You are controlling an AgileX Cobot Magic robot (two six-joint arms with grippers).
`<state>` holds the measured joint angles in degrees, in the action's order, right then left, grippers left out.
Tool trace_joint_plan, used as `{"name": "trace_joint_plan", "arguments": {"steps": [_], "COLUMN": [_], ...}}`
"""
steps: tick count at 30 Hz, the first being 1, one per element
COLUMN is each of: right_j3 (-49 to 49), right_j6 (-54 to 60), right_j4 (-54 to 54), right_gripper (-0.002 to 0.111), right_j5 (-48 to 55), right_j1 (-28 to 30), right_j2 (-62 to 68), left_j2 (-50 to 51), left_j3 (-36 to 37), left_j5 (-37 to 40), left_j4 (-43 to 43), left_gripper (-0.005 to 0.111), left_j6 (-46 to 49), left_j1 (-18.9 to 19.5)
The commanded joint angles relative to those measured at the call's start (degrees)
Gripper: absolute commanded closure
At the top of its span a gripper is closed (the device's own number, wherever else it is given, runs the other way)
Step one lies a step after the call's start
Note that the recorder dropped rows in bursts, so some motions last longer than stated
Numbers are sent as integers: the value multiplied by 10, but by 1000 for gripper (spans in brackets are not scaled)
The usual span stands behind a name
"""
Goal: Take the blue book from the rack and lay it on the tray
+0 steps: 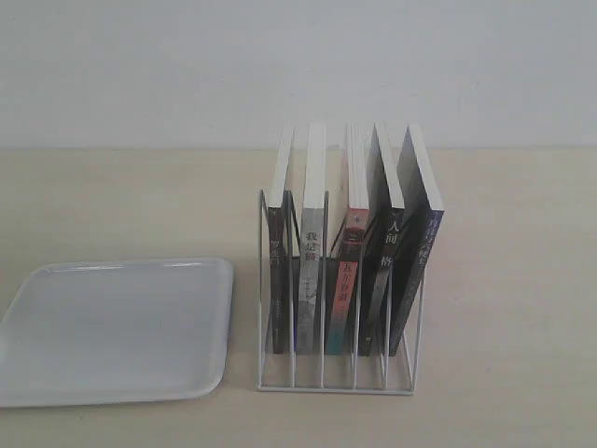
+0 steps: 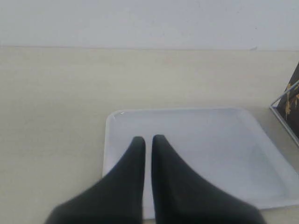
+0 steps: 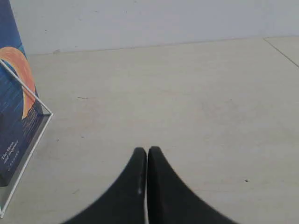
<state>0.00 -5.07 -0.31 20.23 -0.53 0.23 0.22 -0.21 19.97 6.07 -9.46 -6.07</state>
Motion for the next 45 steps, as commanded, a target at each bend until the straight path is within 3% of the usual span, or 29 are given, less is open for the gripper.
{"name": "trace_joint_plan", "arguments": {"steps": [1, 16, 19, 23, 27, 31, 33, 37, 39, 45], "right_j3": [0, 0, 0, 0, -4, -132, -231, -449, -504, -521], "right_j6": [4, 7, 7, -5, -42, -50, -54, -51, -51, -47], "right_j4": [-2, -3, -2, -2, -2, -2, -2, -2, 18, 93], "right_gripper": [108, 108, 108, 108, 108, 108, 108, 108, 108, 108], "right_j5": [-4, -112, -193, -388, -491, -418, -319, 159, 316, 327], "right_j1": [0, 0, 0, 0, 0, 0, 0, 0, 0, 0], "right_j2": [-2, -2, -2, -2, -2, 70, 152, 335, 398, 452], "left_j2": [-2, -2, -2, -2, -2, -2, -2, -2, -2, -2], "left_j3": [2, 2, 2, 2, 2, 2, 2, 2, 2, 2], "left_j5": [-2, -2, -2, -2, -2, -2, -2, -2, -2, -2], "left_j4": [0, 0, 0, 0, 0, 0, 0, 0, 0, 0], "left_gripper": [102, 102, 102, 102, 102, 102, 102, 102, 102, 102], "left_j6": [1, 1, 1, 1, 1, 1, 1, 1, 1, 1], "left_j1": [1, 1, 1, 1, 1, 1, 1, 1, 1, 1]}}
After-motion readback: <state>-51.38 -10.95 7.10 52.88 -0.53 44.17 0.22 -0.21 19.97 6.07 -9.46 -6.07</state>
